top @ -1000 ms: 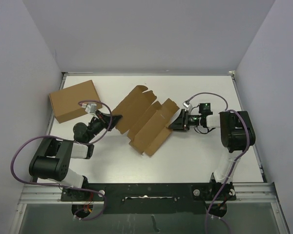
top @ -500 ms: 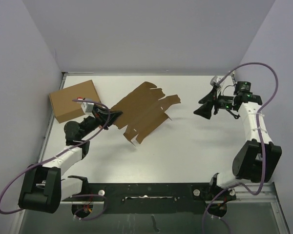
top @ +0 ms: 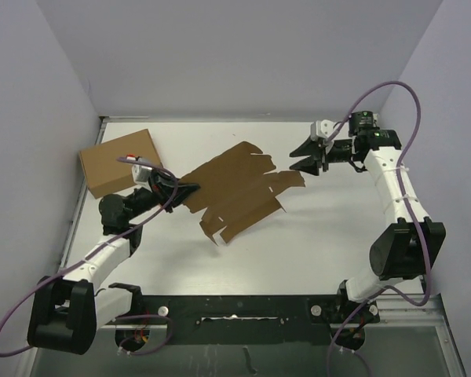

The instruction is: Fold the paper box

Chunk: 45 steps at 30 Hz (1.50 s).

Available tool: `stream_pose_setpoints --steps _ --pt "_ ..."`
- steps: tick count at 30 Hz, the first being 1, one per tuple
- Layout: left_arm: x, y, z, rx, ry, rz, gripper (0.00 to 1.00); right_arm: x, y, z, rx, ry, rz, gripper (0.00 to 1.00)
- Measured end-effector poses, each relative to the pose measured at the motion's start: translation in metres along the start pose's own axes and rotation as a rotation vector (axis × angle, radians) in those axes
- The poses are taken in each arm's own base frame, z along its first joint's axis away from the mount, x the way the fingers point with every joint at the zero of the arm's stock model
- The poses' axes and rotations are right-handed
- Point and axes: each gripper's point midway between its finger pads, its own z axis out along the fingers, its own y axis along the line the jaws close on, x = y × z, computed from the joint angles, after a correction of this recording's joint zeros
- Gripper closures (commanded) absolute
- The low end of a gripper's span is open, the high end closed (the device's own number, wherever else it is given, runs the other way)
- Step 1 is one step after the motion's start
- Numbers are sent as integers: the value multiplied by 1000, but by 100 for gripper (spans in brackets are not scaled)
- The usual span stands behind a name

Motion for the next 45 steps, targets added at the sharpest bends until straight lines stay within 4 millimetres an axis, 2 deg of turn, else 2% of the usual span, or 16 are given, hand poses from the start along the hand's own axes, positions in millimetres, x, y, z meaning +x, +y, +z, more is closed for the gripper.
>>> stream_pose_setpoints --steps 3,6,24,34,39,43,45 --pt "-1 -5 0 16 6 -1 100 9 6 18 -52 22 15 81" --pt "-1 -7 1 24 8 -9 100 7 12 27 -77 31 7 84" --pt "0 -12 3 43 10 -22 100 13 30 48 -141 48 -7 86" --pt "0 -11 3 42 10 -23 100 11 46 51 -183 23 -19 71" --pt "1 -10 4 42 11 -26 100 10 53 58 -194 15 8 68" --pt "3 -10 4 49 14 -32 100 15 50 63 -177 18 60 60" --pt "3 -11 4 61 13 -28 100 14 47 64 -168 14 70 59"
